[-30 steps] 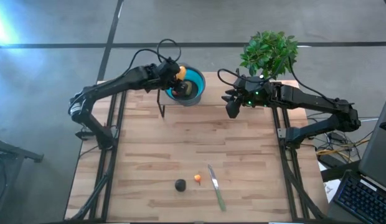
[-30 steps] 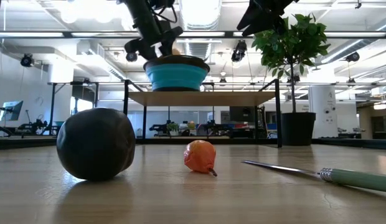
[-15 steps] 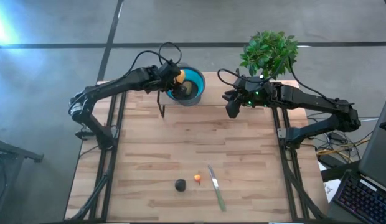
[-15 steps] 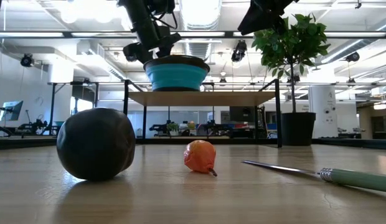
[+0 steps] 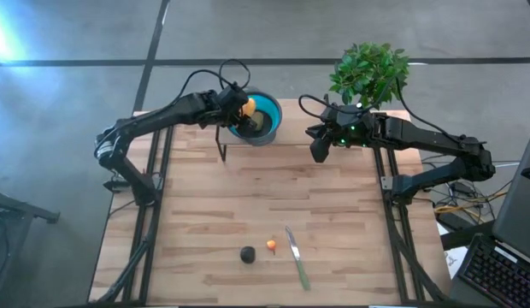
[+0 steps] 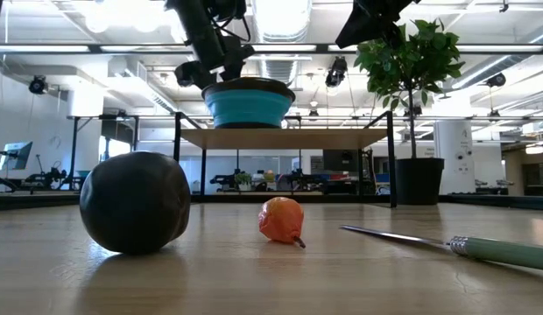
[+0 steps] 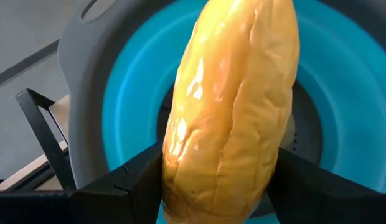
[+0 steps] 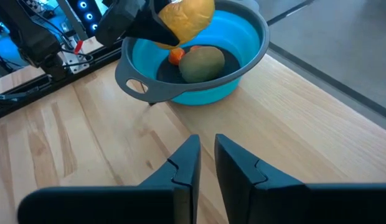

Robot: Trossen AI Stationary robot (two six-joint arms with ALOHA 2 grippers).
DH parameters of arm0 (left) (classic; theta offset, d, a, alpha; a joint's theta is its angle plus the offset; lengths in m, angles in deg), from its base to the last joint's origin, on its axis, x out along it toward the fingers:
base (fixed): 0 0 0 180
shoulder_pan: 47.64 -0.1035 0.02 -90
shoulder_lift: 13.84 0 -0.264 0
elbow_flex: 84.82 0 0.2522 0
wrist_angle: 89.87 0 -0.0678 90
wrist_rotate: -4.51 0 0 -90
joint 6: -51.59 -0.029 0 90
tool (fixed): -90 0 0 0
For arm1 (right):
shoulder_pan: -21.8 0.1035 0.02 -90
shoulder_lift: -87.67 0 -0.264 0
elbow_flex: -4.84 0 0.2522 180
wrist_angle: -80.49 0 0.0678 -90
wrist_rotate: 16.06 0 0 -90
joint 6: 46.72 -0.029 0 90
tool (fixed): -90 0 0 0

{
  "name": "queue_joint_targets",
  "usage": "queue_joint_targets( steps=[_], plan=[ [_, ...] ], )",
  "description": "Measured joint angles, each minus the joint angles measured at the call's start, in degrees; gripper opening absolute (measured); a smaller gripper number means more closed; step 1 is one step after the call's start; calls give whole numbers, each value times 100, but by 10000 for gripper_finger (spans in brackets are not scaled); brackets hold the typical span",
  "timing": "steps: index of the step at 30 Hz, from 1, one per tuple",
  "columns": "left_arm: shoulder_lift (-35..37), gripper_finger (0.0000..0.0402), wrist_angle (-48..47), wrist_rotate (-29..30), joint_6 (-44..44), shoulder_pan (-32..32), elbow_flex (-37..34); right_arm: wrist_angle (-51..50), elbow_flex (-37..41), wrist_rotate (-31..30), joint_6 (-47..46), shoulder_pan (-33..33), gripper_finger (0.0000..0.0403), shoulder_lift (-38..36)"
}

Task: Pick & Place Fruit
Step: Put the yellow mango into the blue strainer bowl, then put the orange pear into the blue strainer bowl

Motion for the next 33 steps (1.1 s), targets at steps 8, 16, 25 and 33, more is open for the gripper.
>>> queue_joint_targets(
  steps=[8,16,25,33],
  plan=[
    [0,266,-7,0,-3,-23,0,0,0,0,2,0,66,0],
    [0,310,-7,135,-23,-47,0,0,0,-2,2,0,102,0],
    [20,312,-15,-6,-377,-38,228,4,0,180,-18,2,134,-1],
    [131,312,-82,-4,-576,223,396,13,0,431,-10,325,152,-1]
  ],
)
